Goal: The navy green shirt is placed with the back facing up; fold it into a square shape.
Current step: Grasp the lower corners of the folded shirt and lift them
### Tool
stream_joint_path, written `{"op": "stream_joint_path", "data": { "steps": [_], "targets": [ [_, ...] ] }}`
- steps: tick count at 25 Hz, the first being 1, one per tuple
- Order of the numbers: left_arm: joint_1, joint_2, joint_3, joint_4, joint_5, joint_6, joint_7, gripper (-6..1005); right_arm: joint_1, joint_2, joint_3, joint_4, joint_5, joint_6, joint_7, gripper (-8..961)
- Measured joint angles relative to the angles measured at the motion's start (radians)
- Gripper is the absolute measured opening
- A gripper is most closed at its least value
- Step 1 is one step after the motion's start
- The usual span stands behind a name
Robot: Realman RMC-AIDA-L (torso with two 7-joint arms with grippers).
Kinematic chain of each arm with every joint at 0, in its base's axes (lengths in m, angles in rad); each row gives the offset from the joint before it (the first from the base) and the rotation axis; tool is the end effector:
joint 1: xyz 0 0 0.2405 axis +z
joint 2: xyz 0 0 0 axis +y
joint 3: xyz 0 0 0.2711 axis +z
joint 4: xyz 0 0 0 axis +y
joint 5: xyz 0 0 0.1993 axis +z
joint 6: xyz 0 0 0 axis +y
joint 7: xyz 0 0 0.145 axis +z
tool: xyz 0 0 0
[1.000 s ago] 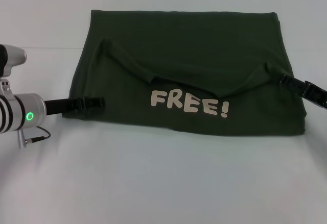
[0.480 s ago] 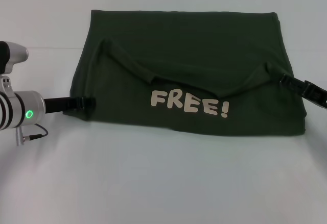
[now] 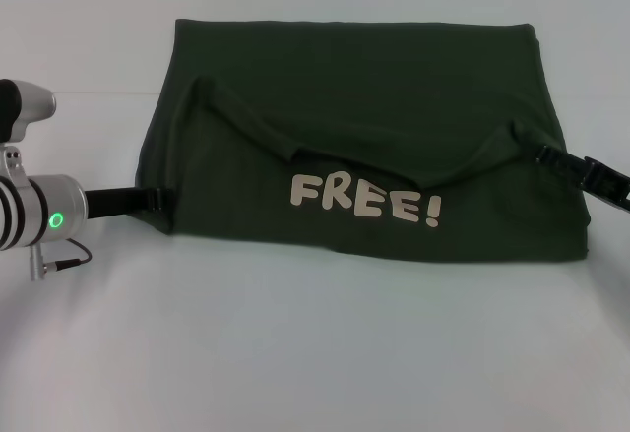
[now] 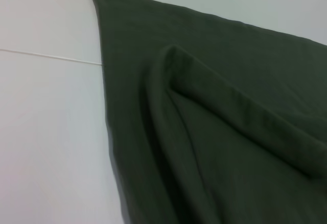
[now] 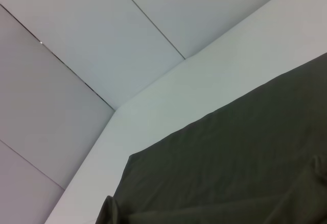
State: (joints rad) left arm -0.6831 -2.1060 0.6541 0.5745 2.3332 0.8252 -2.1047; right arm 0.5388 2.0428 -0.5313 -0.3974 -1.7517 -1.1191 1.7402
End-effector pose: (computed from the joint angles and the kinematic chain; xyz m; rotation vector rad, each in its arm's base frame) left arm -0.3101 0.4096 -0.0177 -2.0189 -1.3680 -0.3001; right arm 0.3233 0.3694 0.0065 -1.9205 1.4363 0.9500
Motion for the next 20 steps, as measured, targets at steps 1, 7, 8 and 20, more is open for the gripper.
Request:
{"op": "stream_joint_path", "data": {
  "steps": [1,7,8,20],
  "targets": [
    [0.000,0.000,0.000,0.000,0.000,0.000,0.000,71,-0.001,-0.001,-0.001,0.000,0.000,0.000,0.000,928],
    [0.001,0.001,-0.001,0.002,0.000,-0.002,0.000,22,-0.005,-0.014,-0.029,-0.007,-0.002,-0.010,0.010,927],
    [0.001,0.002,-0.002,0.002,0.000,-0.003,0.000,22,-0.008,-0.022,-0.041,-0.020,-0.008,-0.019,0.027,927],
    [0.011,0.003,0.001,0.028,0.000,-0.001,0.005,22,0.070,-0.185,-0.079,-0.337,-0.599,-0.341,0.719,918]
  ]
}}
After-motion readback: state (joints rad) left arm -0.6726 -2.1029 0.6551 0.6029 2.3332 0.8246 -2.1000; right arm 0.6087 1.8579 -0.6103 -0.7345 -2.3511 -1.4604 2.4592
